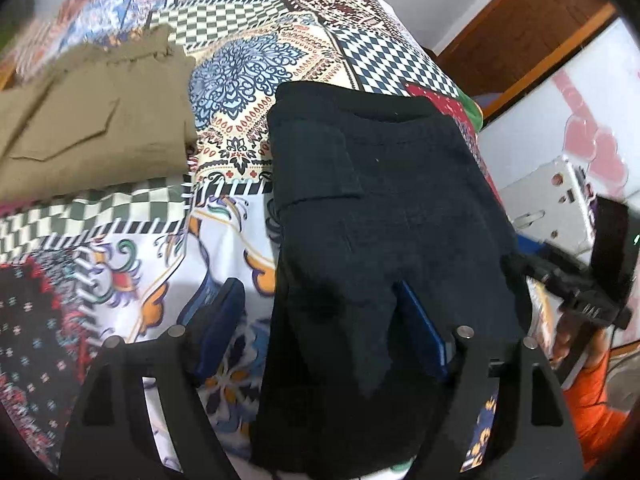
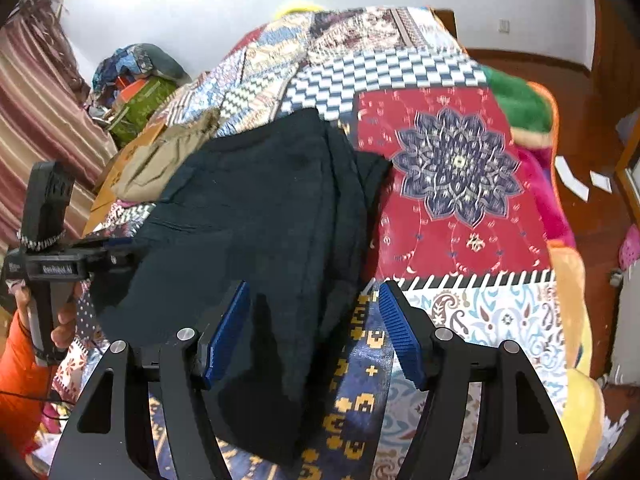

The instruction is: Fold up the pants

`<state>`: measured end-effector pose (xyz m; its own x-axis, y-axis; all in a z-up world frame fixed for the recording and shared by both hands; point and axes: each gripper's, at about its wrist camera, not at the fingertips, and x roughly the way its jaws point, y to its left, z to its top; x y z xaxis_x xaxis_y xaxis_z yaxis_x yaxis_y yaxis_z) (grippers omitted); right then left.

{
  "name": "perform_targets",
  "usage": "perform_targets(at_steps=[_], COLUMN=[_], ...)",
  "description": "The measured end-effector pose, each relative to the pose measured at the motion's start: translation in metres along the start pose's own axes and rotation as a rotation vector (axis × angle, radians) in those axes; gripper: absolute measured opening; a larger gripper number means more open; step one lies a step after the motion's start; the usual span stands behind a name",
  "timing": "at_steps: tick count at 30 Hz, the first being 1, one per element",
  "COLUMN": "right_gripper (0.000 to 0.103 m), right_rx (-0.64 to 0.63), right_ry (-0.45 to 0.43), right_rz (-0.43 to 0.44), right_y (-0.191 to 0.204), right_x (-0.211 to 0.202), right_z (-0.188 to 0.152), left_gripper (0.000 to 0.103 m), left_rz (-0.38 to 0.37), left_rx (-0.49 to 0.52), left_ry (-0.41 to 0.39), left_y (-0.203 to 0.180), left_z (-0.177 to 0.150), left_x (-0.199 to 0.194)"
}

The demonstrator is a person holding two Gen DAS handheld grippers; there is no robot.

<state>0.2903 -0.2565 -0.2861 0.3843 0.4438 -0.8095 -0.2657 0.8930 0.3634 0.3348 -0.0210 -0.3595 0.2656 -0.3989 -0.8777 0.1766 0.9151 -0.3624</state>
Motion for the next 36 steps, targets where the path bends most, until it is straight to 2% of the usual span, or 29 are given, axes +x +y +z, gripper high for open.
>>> perform_targets(at_steps=[3, 7, 11, 16, 18, 20, 23, 26, 29, 31, 36], right_gripper=[0.063, 0.065, 0.077, 0.079, 0.077, 0.067, 0.054, 0.046, 0.04, 0.038, 0.036], right_rx=[-0.003, -0.005, -0.008, -0.04, -0.032, -0.021, -0.005, -0.007, -0.004, -0.008, -0.029], right_ry=[0.033, 0.064, 0.087, 0.096, 0.088, 0.072, 0.052, 0.034, 0.025, 0.021, 0.023], right_rz=[0.021, 0.067, 0.103, 0.105, 0.107, 0.118, 0.138, 0.146, 0.158, 0.17, 0.185], right_y=[-0.001, 0.0, 0.006, 0.014, 0.013, 0.013, 0.008, 0.007, 0.004, 0.004, 0.006], right_x=[0.01, 0.022, 0.033, 0.037, 0.037, 0.034, 0.027, 0.02, 0.013, 0.007, 0.001], right_z=[-0.001, -0.001, 0.001, 0.003, 0.004, 0.003, 0.0, -0.003, -0.007, -0.01, -0.018], left_gripper=[0.079, 0.079, 0.08, 0.081, 0.081, 0.08, 0.075, 0.067, 0.059, 0.051, 0.047], left_rz=[-0.033, -0.04, -0.076, -0.082, -0.078, -0.086, -0.096, -0.106, -0.122, -0.164, -0.177], left_rx=[-0.009, 0.028, 0.039, 0.076, 0.076, 0.069, 0.065, 0.059, 0.061, 0.06, 0.04], left_ry=[0.017, 0.044, 0.08, 0.112, 0.113, 0.103, 0.079, 0.067, 0.058, 0.05, 0.037], left_y=[0.001, -0.005, -0.008, -0.022, -0.025, -0.026, -0.025, -0.025, -0.027, -0.028, -0.028], left_z=[0.005, 0.012, 0.021, 0.034, 0.038, 0.04, 0.033, 0.029, 0.022, 0.015, -0.005], left_x=[0.008, 0.016, 0.027, 0.043, 0.048, 0.048, 0.039, 0.031, 0.02, 0.01, -0.006])
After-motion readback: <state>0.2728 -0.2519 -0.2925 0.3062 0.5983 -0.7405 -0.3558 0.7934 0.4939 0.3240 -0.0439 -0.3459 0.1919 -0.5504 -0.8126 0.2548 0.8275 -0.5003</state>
